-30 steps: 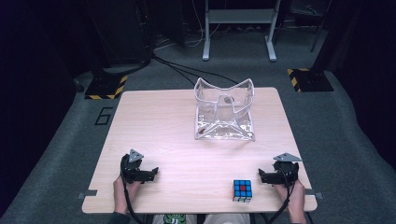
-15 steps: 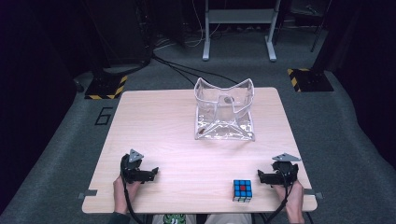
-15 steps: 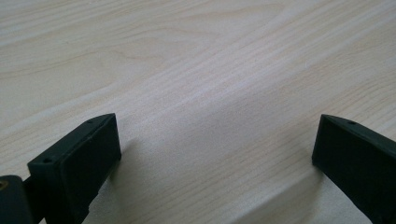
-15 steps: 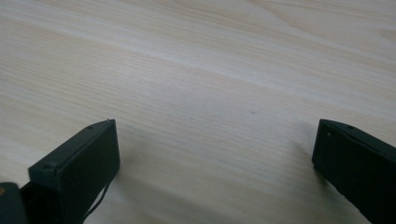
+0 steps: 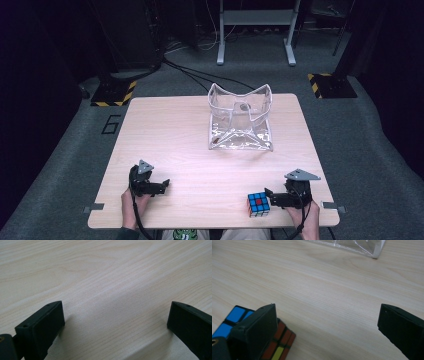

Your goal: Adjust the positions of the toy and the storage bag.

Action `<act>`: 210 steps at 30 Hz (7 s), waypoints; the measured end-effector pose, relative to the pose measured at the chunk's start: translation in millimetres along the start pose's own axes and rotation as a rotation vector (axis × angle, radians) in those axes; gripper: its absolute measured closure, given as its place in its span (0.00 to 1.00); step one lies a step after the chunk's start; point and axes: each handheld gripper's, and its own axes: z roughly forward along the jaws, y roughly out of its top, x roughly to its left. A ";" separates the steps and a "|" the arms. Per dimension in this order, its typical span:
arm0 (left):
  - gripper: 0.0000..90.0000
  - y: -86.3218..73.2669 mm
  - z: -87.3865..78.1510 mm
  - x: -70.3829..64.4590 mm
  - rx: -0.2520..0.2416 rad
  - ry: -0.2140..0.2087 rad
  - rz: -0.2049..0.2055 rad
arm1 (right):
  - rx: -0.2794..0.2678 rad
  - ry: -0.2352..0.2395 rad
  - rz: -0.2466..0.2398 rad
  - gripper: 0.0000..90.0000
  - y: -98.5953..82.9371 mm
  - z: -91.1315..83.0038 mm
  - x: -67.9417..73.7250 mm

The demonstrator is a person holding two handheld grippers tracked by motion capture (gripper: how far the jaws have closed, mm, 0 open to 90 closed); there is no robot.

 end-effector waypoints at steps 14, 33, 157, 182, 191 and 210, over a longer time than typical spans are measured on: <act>0.01 0.0 0.0 0.0 0.000 0.000 0.000 | -0.016 0.075 -0.076 0.02 4.3 -9.6 39.3; 0.01 0.0 0.0 0.0 0.000 0.000 0.000 | 0.103 0.063 -0.096 0.18 -9.5 16.3 62.9; 0.01 0.1 0.1 0.2 0.001 -0.007 0.006 | 0.159 0.274 -0.360 0.36 80.4 141.2 140.9; 0.02 1.7 0.7 -0.2 0.003 0.003 -0.010 | 0.106 0.294 -0.312 0.05 82.3 112.8 123.8; 0.01 10.3 2.1 3.1 0.019 -0.056 -0.039 | 0.089 0.268 -0.287 0.05 80.4 94.6 104.9; 0.03 63.5 -6.8 4.5 -0.007 -0.182 -0.036 | 0.068 0.174 -0.211 0.06 77.7 62.7 54.7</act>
